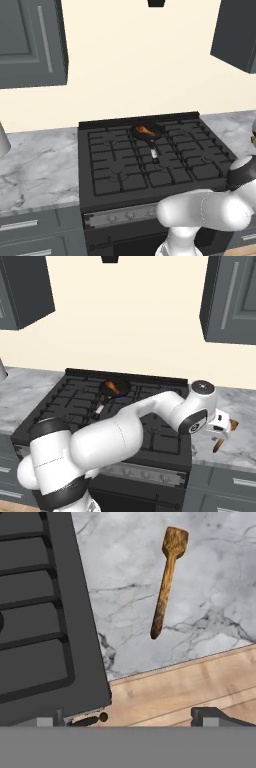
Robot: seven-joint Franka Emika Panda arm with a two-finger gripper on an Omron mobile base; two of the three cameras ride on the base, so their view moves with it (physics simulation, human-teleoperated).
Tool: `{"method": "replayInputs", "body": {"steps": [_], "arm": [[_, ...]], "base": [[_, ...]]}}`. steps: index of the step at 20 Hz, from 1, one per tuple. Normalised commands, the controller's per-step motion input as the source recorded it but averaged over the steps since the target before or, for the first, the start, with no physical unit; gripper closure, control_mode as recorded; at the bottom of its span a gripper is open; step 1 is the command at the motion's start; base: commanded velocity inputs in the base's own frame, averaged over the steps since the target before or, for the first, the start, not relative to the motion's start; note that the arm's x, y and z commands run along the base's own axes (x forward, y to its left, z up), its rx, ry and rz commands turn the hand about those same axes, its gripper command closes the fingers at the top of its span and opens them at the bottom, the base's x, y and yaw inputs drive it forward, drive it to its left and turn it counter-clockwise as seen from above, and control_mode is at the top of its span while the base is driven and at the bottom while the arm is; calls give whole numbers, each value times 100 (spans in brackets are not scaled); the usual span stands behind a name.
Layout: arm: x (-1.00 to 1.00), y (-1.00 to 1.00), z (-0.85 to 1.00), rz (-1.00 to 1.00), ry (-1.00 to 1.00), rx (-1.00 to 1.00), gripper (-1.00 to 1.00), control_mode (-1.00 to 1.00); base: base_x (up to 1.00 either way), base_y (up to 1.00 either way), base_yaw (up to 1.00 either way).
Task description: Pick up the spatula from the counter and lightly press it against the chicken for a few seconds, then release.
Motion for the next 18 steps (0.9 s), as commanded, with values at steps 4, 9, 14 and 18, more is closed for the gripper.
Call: {"method": "replayInputs", "body": {"steps": [4,9,14,18], "arm": [[20,-17,-8,1,4,2,-100,-100],[21,-19,-7,1,4,2,-100,-100],[11,-12,-17,2,3,2,-100,-100],[4,-7,-19,2,2,1,-100,-100]], "base": [[0,0,0],[0,0,0],[0,0,0],[0,0,0]]}}
